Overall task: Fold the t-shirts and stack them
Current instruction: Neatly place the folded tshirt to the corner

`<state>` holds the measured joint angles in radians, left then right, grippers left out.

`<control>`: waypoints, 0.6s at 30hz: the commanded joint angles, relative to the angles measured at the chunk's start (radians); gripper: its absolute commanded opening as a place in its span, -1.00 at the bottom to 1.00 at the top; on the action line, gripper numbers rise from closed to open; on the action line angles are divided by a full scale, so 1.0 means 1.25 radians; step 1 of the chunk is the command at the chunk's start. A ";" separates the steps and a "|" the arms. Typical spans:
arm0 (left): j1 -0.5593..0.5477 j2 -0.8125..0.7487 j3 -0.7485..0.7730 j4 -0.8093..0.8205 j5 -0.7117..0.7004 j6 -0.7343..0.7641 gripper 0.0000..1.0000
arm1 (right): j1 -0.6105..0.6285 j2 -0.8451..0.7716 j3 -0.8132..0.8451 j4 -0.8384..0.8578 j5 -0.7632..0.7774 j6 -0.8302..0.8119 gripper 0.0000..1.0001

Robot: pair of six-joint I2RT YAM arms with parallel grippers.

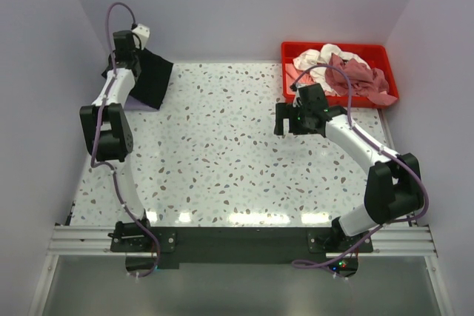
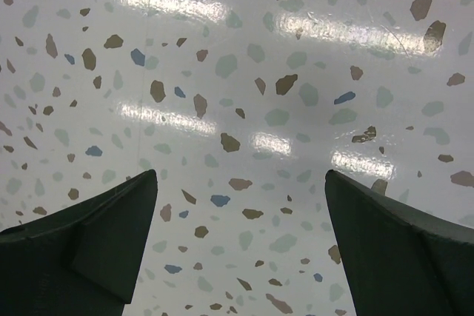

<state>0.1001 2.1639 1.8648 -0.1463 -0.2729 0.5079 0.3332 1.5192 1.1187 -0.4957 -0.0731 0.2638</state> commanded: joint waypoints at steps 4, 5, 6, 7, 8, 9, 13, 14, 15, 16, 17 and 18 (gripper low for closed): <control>0.028 0.045 0.063 0.040 0.002 -0.019 -1.00 | -0.002 -0.007 0.034 -0.005 0.028 -0.011 0.98; 0.030 0.049 0.064 0.041 0.002 -0.017 -1.00 | -0.002 -0.007 0.034 -0.005 0.029 -0.011 0.98; 0.033 0.060 0.065 0.043 -0.001 -0.015 -1.00 | -0.003 -0.007 0.034 -0.006 0.033 -0.011 0.98; 0.035 0.064 0.068 0.045 -0.003 -0.016 -1.00 | -0.003 -0.005 0.034 -0.006 0.034 -0.011 0.98; 0.038 0.073 0.069 0.045 -0.003 -0.016 -1.00 | -0.002 -0.005 0.034 -0.007 0.034 -0.011 0.98; 0.043 0.078 0.072 0.045 -0.005 -0.016 -1.00 | -0.003 -0.005 0.034 -0.007 0.035 -0.013 0.98; 0.049 0.090 0.072 0.046 -0.025 -0.025 -0.56 | -0.002 0.000 0.033 -0.008 0.042 -0.012 0.98; 0.049 0.095 0.073 0.048 -0.032 -0.023 -0.21 | -0.002 0.004 0.035 -0.011 0.042 -0.011 0.98; 0.049 0.095 0.074 0.052 -0.050 -0.025 0.23 | -0.003 0.004 0.035 -0.012 0.041 -0.011 0.98; 0.049 0.094 0.075 0.058 -0.060 -0.031 0.92 | -0.002 0.006 0.036 -0.012 0.040 -0.012 0.98; 0.049 0.089 0.078 0.054 -0.064 -0.041 1.00 | -0.003 0.004 0.036 -0.015 0.040 -0.010 0.98; 0.050 0.085 0.081 0.054 -0.072 -0.049 1.00 | -0.003 0.002 0.036 -0.016 0.040 -0.010 0.98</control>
<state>0.1555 2.2814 1.9079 -0.1349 -0.3153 0.4770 0.3332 1.5196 1.1210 -0.5102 -0.0422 0.2634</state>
